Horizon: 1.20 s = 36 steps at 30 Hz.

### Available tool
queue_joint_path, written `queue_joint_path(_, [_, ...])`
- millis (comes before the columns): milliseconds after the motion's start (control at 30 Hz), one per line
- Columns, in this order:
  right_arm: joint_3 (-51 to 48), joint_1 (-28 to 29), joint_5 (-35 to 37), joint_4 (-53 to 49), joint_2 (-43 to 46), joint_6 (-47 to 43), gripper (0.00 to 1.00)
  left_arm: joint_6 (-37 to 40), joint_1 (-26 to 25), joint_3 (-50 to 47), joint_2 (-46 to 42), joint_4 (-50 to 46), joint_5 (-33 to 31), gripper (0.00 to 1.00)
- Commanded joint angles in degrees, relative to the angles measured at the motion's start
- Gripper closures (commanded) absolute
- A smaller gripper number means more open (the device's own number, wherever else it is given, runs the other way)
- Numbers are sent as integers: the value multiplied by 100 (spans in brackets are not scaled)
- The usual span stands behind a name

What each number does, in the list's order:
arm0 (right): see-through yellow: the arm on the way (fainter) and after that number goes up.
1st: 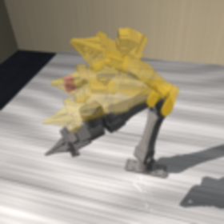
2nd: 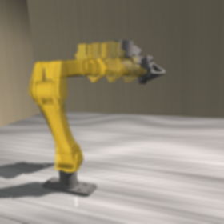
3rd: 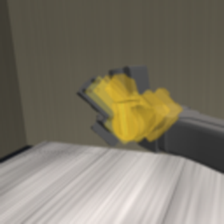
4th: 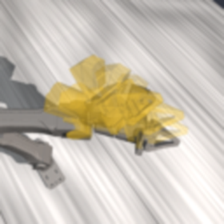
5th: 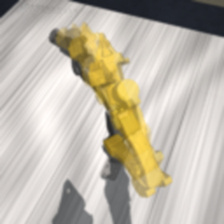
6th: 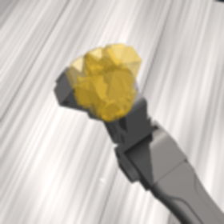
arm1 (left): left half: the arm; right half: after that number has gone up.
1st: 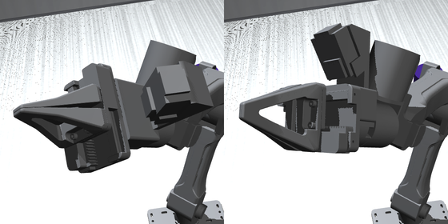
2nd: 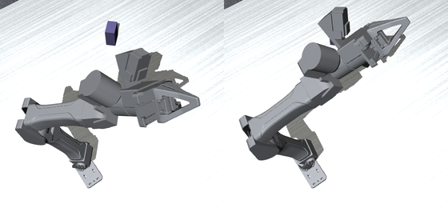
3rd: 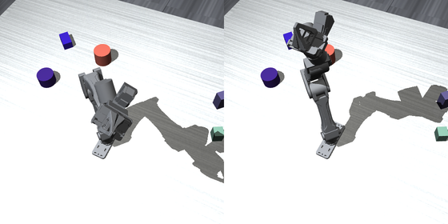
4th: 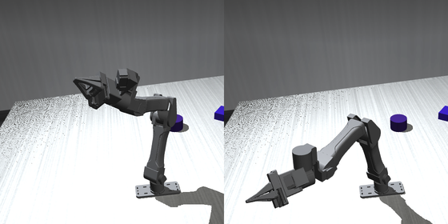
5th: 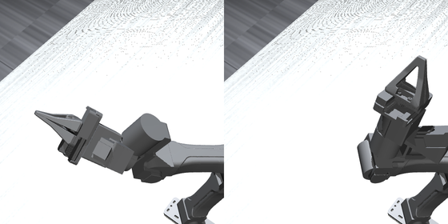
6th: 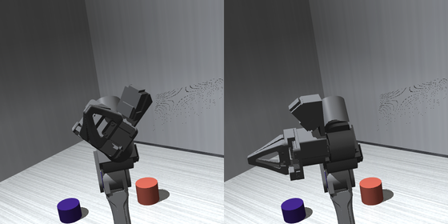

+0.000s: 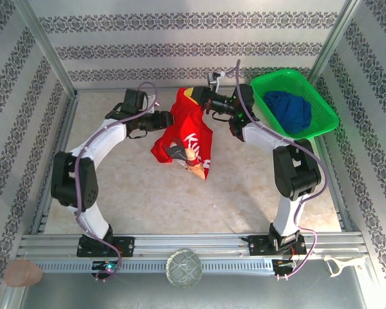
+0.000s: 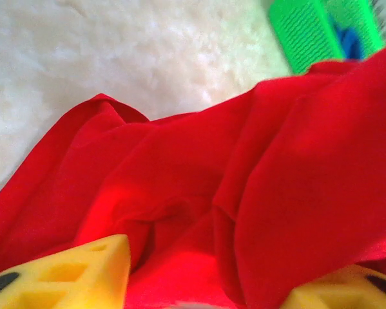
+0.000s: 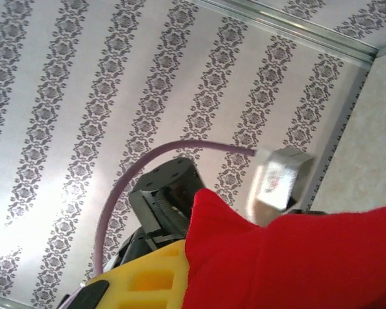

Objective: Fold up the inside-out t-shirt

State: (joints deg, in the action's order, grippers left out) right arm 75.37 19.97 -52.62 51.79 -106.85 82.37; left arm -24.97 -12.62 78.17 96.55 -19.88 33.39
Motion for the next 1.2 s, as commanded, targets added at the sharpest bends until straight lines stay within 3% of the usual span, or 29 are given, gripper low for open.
queue_joint_path(0, [-37,-133,47,1026,451,61,100,-385,274,-84,-855,39,228,44])
queue_joint_path(200, [-229,-138,74,1043,471,12,100,-2141,253,-71,-1057,1575,1020,43])
queue_joint_path(267, [-259,-135,77,1040,470,7,100,-2329,202,2,-1017,1913,1063,44])
queue_joint_path(367, [-304,-138,101,1061,454,8,100,-1833,50,360,-893,1639,952,43])
queue_joint_path(533, [-322,-127,112,1079,419,24,100,-1667,-135,629,-556,1951,1235,58])
queue_joint_path(800, [-330,-92,120,1105,406,38,100,-1359,-375,994,-140,1829,1269,59])
queue_joint_path(1167, [-476,-87,164,1114,486,25,100,-942,-364,1156,56,1590,706,60])
